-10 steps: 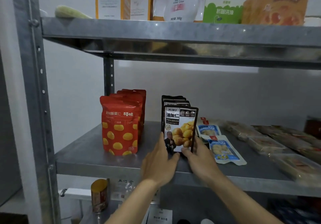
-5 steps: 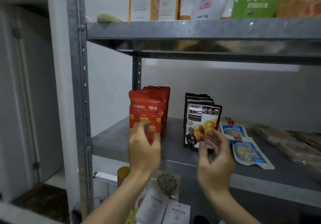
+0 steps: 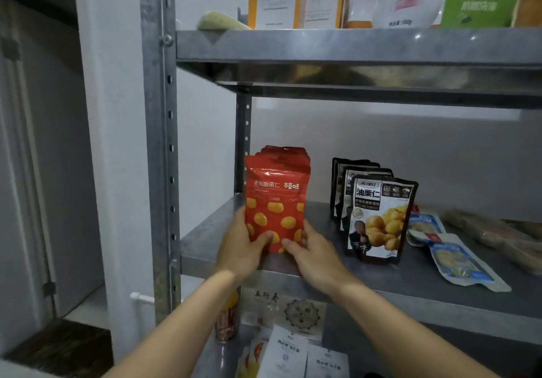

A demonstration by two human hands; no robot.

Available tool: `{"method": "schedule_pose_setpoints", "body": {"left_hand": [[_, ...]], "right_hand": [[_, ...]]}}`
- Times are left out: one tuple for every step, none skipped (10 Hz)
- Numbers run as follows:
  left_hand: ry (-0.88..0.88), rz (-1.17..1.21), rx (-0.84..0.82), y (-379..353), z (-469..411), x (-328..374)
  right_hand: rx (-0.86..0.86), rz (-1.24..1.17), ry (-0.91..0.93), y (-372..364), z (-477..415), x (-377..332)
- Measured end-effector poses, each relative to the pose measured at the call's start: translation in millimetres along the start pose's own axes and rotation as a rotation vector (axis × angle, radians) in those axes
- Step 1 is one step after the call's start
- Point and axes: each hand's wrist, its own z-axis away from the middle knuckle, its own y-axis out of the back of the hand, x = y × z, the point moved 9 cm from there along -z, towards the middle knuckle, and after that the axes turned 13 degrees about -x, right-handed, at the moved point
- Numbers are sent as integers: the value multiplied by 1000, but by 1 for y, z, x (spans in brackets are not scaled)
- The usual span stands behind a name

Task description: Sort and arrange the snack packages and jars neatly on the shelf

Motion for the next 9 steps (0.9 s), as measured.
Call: {"method": "schedule_pose_setpoints", "body": {"left_hand": [[-33,-64,19,0,-1,1],[-44,-95,22,-1,-1,1],[-32,-91,19,0,-2,-1],[-21,-90,16,-1,-3,-2],[-27,-82,44,0,-1,-1],[2,-114,141,7,12,2],[-25,-190,256,14,34,11],[-174,-263,237,4,57,33],[-190,-427,143,-21,76,56]], "right_hand": [[-13,7,-11,-2,-1,0],[-3,21,-32,-2,-1,3],[-5,28,-49,-1,-1,7],[2,58,-61,0,-1,7],[10,77,-85,-1,0,7],[52,69,-94,1,9,4],[111,81,-139,6,29,7],[98,125,-166,9,57,14],[80,218,-132,18,82,12]]}}
